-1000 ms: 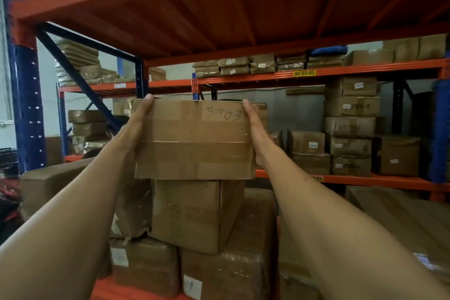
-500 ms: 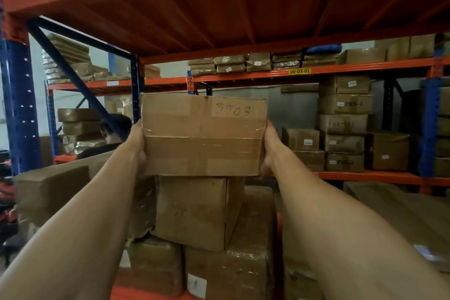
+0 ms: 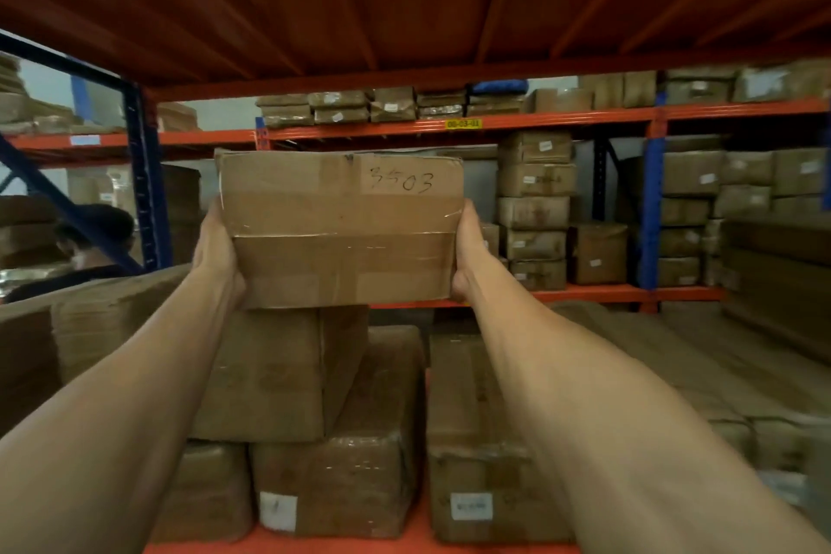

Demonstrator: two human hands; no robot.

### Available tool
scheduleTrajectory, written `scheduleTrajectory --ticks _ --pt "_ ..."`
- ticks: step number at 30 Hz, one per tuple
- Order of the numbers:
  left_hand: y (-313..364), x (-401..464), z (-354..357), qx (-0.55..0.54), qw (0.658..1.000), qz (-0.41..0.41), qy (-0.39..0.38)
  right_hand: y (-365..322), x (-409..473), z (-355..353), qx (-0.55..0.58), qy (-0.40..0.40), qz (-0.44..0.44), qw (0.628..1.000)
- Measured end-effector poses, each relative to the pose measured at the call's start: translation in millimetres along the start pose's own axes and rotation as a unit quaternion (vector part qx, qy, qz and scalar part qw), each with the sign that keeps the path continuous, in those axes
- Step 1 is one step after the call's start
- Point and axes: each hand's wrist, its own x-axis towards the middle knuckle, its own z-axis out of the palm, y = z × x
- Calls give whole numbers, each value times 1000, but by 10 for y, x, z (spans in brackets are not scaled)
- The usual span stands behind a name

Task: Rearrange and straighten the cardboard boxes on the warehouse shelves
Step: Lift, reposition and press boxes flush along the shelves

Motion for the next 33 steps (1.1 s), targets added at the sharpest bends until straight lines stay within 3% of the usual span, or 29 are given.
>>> scheduleTrajectory --ticks 7,13,18,21,25,27,30,33 --pt "-393 -731 1186 -42 996 -22 -69 -719 -479 -1216 -15 83 -43 996" --pt "-1077 -1523 2310 -85 981 -109 -136 -1303 -1037 -2620 -64 185 -96 976" --pt "-1809 -2144 3072 -117 962 -184 -163 -1473 -1464 -3723 -75 213 -85 970" --pt "-2323 -2462 3366 -74 960 -216 -165 -1363 -1612 -4349 -78 280 -67 955" --pt "-2653 -2726 3622 62 980 -176 -65 -1218 -1594 -4821 -66 435 -82 894" --pt "-2703 -2799 3681 58 989 -130 -30 -1218 -1552 -4814 -65 520 -93 847" --pt "-2773 -2885 3681 67 996 -57 -35 -1222 -1471 -4741 -130 629 -124 756" --pt "-2815 -3006 3728 102 994 29 -39 -1226 -1382 -4755 -197 675 -157 694"
